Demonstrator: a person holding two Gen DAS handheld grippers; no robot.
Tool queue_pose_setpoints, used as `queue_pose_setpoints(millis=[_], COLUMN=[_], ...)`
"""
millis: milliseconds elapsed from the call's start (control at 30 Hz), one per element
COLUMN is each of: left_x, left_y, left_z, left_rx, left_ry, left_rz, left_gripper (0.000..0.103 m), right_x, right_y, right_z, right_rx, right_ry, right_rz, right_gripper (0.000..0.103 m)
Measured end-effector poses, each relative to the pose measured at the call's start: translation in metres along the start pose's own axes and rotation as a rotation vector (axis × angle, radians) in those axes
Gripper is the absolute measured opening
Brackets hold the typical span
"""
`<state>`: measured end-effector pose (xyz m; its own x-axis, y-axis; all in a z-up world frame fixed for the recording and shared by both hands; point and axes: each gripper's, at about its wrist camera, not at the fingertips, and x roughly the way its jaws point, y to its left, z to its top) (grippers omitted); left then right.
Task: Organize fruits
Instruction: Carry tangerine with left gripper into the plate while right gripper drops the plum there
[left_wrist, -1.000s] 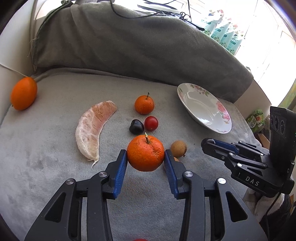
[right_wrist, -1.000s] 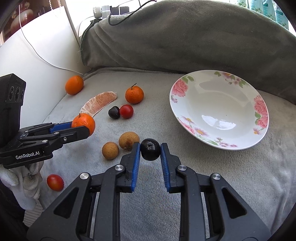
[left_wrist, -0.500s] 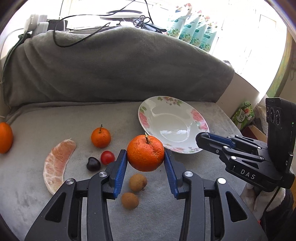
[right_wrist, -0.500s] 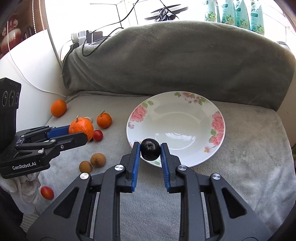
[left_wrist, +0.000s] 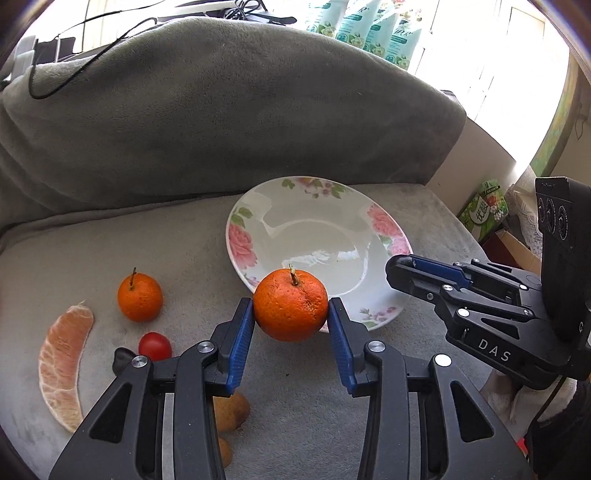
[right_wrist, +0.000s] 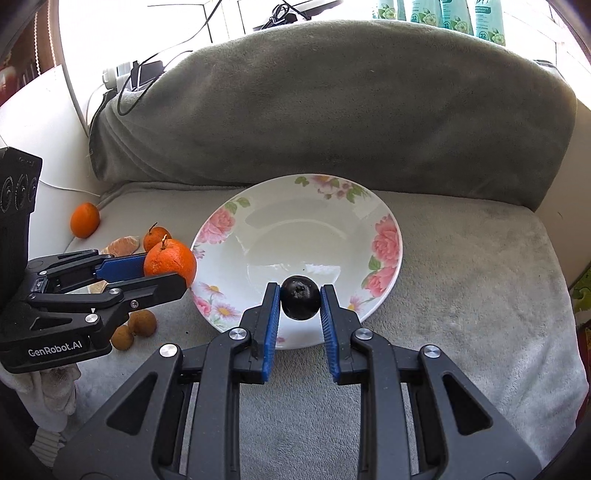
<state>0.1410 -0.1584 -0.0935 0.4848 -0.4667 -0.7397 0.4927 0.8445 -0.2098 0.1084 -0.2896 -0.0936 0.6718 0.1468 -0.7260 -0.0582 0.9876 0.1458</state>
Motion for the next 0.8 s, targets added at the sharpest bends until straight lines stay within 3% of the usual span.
queue_pose_setpoints(millis=[667, 700, 733, 800], left_x=[0.004, 0.003, 0.003, 0.001], left_y=[-0.004, -0.003, -0.003, -0.004], left_z=[0.009, 0.010, 0.010, 0.011], left_rx=[0.013, 0.012, 0.011, 0.012], left_ry=[-0.001, -0.004, -0.007, -0.018], left_rz=[0.003, 0.006, 0.009, 0.017], left_gripper=[0.041, 0.046, 0.055, 0.061], right_x=[0.007, 0.007, 0.007, 0.005], right_y=[-0.002, -0.002, -0.002, -0.003], right_z=[-0.002, -0.002, -0.001, -0.001], right_rx=[0.000, 0.000, 0.000, 0.003], right_ry=[0.009, 0.009, 0.007, -0.005], right_rz=[-0.004, -0.005, -0.010, -0.020], right_gripper=[0.023, 0.026, 0.037, 0.057])
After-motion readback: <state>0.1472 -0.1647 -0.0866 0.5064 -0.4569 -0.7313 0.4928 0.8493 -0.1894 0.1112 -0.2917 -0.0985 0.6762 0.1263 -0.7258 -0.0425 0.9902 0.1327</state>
